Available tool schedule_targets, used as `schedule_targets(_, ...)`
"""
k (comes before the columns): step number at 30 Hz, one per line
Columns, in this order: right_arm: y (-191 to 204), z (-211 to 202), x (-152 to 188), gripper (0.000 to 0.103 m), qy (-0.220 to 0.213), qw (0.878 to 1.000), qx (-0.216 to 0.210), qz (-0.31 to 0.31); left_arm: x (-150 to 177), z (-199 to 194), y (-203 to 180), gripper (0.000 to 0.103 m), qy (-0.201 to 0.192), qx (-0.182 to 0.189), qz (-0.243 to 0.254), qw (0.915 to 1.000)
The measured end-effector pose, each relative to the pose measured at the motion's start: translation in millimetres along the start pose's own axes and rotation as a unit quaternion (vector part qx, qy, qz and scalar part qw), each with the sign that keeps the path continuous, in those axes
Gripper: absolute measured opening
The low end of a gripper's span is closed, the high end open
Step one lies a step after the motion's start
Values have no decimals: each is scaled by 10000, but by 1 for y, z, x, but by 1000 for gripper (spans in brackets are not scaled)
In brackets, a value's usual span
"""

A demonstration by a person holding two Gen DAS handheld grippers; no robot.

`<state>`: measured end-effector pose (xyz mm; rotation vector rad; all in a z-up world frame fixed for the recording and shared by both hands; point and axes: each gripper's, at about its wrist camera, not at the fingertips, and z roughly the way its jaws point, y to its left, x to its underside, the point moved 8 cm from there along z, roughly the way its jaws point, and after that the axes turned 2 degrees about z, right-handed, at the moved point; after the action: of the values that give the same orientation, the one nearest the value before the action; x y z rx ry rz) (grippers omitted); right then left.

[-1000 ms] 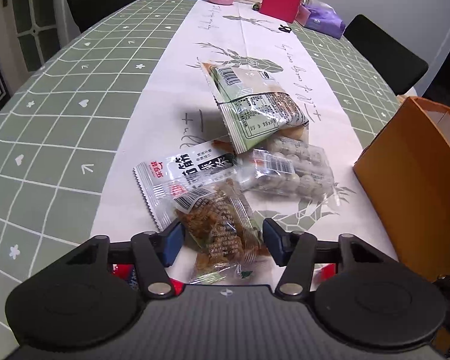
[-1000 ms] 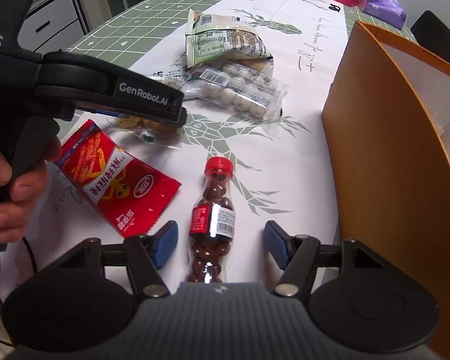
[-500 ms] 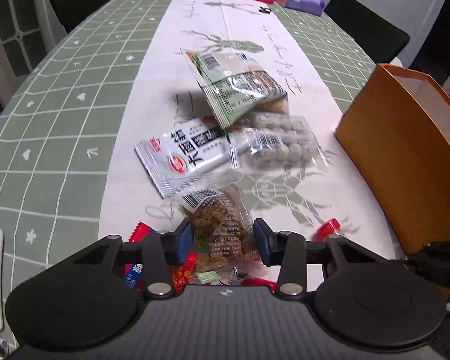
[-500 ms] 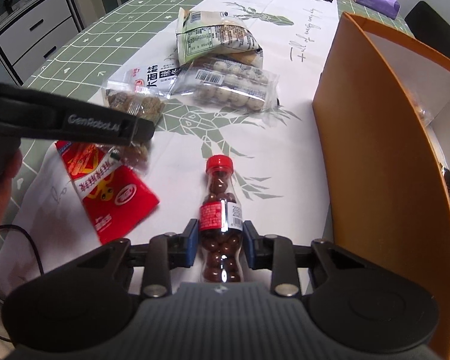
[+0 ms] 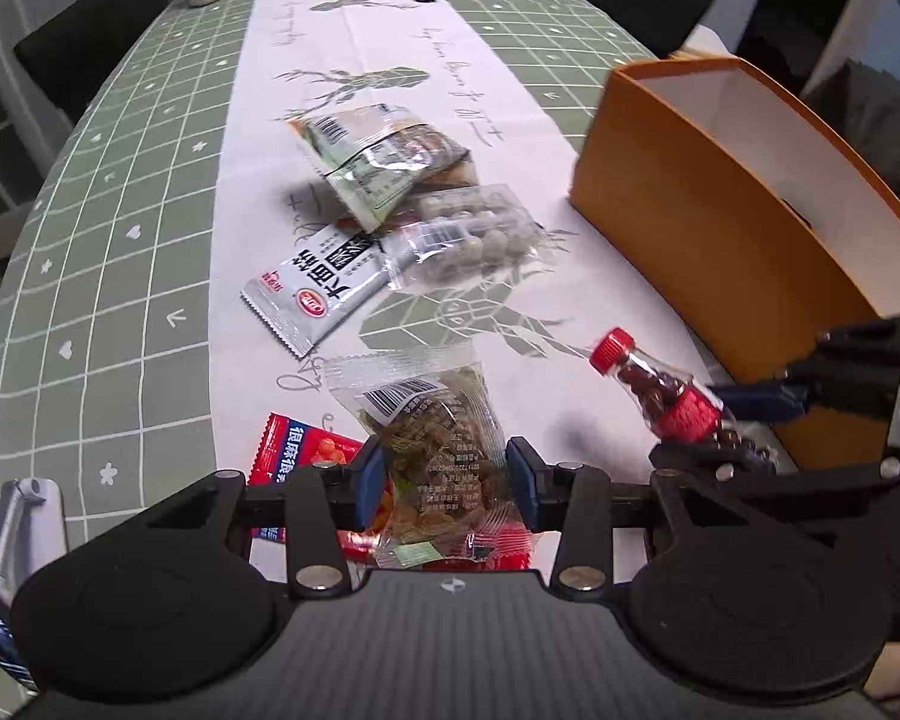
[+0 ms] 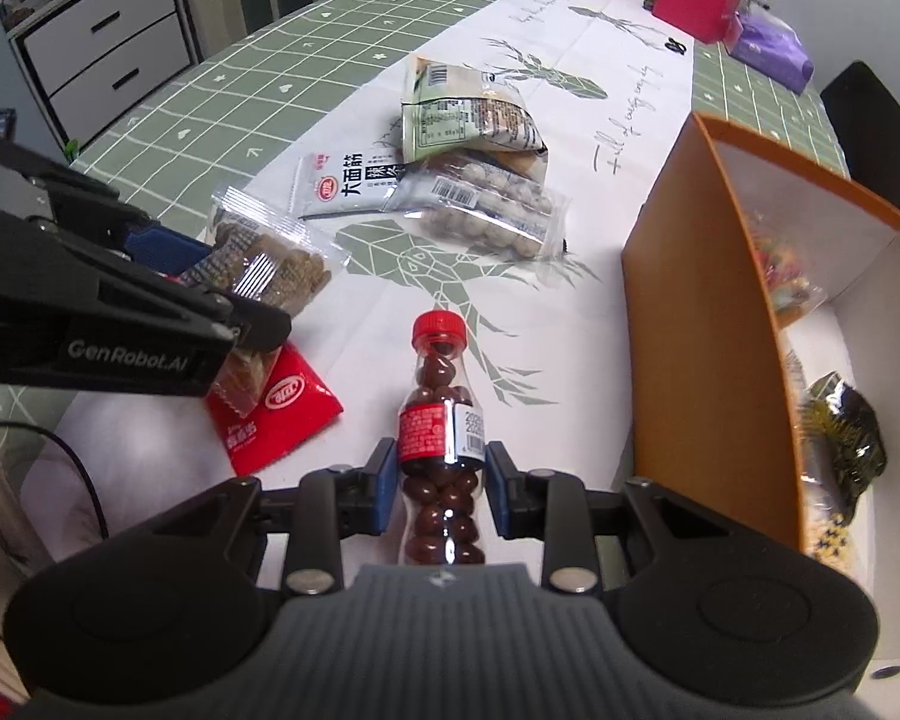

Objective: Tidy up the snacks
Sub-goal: 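Carry both held snacks into the orange box and open both tools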

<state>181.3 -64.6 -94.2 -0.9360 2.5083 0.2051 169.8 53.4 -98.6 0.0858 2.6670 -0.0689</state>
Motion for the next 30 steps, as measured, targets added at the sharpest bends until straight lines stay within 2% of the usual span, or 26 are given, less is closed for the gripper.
schedule_targets(6, -13, -36, 0, 29, -55, 10000, -35, 11, -10, -33, -24, 48, 3, 33, 567, 9984)
schedule_targets(11, -28, -74, -2, 29, -319, 9994, 93, -66, -26, -61, -53, 48, -253, -91, 1152, 9930)
schedule_targets(16, -49, -103, -1, 29, -513, 9981, 323, -126, -43, -82, -91, 48, -542, 21, 1607, 9855)
schedule_targets(22, -92, -116, 8, 29, -565, 9963, 645, 101, -62, -93, -142, 48, -815, 376, 2004, 9756)
schedule_targets(30, -160, -110, 29, 29, -457, 9925, 972, 588, -87, -76, -196, 48, -1040, 674, 2317, 9649)
